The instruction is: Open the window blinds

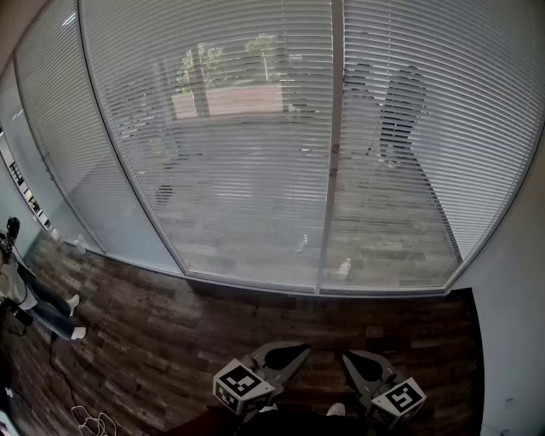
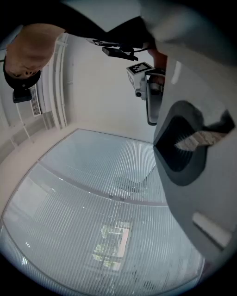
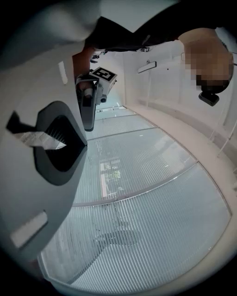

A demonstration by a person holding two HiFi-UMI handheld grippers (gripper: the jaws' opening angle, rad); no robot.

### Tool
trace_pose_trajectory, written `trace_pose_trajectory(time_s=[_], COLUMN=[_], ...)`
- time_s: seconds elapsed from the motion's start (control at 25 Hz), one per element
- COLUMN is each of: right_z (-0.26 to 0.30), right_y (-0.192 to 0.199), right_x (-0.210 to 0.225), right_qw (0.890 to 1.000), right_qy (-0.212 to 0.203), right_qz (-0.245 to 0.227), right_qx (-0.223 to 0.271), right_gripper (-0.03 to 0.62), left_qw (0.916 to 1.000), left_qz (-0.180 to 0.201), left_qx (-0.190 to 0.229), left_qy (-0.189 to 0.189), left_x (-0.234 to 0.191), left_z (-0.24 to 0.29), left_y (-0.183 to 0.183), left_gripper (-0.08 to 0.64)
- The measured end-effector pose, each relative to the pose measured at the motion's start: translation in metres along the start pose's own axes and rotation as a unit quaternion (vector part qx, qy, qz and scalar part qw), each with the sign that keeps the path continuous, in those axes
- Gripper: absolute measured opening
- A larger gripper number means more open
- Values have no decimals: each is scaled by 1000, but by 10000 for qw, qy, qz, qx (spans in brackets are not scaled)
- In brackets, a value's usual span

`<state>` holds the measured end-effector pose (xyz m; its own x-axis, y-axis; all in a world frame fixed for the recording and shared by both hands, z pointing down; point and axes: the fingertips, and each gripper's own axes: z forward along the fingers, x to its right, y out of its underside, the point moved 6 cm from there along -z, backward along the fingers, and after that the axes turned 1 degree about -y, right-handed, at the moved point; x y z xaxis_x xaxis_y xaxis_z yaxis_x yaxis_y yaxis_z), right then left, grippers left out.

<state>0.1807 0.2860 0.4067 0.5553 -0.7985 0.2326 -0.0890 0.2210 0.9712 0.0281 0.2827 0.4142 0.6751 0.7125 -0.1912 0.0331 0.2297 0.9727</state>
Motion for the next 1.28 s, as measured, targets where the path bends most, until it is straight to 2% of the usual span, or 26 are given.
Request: trace_pose_trajectory(time_s=[0.4, 0.52, 0.6, 0.84, 1.08, 1.28], right_z=[4, 7, 14, 25, 39, 62], right_y=[2, 15, 21, 30, 32, 39], right_x=[-2, -4, -8, -13, -16, -39], right_qw=[10000, 9989, 9979, 9945, 9949, 9938], right_qy=[-19, -277, -406, -520, -610, -690], right_qz=[73, 187, 81, -101, -201, -280], right_qx=[-32, -343, -499, -906, -782, -820], right_gripper=[21, 26, 26, 26, 26, 26], left_qw=[10000, 9999, 9999, 9999, 9998, 9998], left_qz=[-25, -55, -60, -74, -110, -99], left_qx=[-47, -89, -99, -69, -120, -59], left_qy=[3, 1, 4, -49, -115, -171], left_x=[-3, -4, -6, -14, -26, -41], left_z=[-2, 0, 0, -3, -9, -33], left_y=[2, 5, 6, 3, 7, 14], left_gripper=[2, 2, 2, 2, 2, 2])
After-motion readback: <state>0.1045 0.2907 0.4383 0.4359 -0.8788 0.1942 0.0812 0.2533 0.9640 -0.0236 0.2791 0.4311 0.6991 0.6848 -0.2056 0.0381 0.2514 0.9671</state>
